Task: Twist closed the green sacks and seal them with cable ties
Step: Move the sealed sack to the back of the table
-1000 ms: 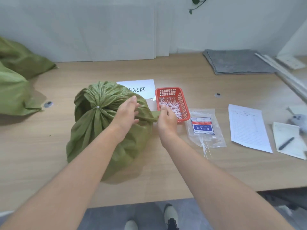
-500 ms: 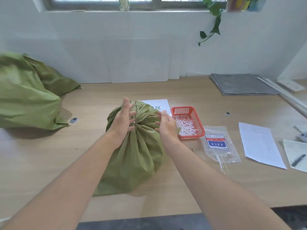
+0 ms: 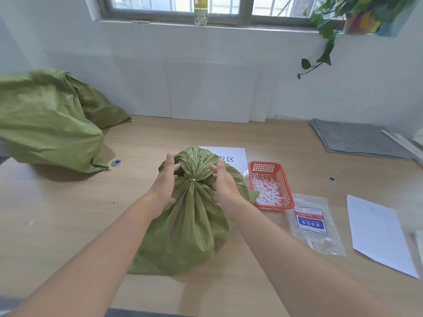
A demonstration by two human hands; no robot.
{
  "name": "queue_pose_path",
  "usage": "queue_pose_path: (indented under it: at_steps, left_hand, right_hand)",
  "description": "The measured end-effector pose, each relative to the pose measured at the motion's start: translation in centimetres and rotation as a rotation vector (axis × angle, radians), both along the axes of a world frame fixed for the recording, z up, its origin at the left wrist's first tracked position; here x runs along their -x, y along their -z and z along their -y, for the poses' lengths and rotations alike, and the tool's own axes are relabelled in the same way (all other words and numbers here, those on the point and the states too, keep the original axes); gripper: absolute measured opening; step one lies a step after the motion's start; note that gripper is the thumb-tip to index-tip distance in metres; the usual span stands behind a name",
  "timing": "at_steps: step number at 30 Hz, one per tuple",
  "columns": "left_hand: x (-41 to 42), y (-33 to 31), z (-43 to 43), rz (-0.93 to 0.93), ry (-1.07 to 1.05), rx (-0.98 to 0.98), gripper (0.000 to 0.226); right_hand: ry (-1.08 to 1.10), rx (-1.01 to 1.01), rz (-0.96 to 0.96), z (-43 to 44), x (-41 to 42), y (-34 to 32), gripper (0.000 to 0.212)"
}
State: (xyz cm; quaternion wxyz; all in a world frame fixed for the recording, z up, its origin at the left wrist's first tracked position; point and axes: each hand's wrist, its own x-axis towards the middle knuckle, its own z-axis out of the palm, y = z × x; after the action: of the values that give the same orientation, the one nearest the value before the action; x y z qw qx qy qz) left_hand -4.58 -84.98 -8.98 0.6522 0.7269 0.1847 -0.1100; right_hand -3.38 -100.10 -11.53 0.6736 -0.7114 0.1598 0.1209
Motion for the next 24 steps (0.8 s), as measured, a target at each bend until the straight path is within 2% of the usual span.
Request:
queue_pose_path:
  at_steps: [6,12,24]
  left_hand:
    - [-2.0,0.9,0.0,-0.053,0.016,0.011,0.082]
    - [-5.9,1.0,-1.8,-0.056,-0.01,0.114,0.085]
    - [-13.8,-5.9,-3.7,0.121,0.029,0.106,0.077]
  right_hand:
    - [-0.067,-0.006,-0.095,-1.2,-1.2,1.1,0.072]
    - [0.001,-0.155,-0.13,-3.5,-4.1,1.1,0.062]
    - [0.149,-0.284,0.004,-7.1,-11.8,-5.0,0.057]
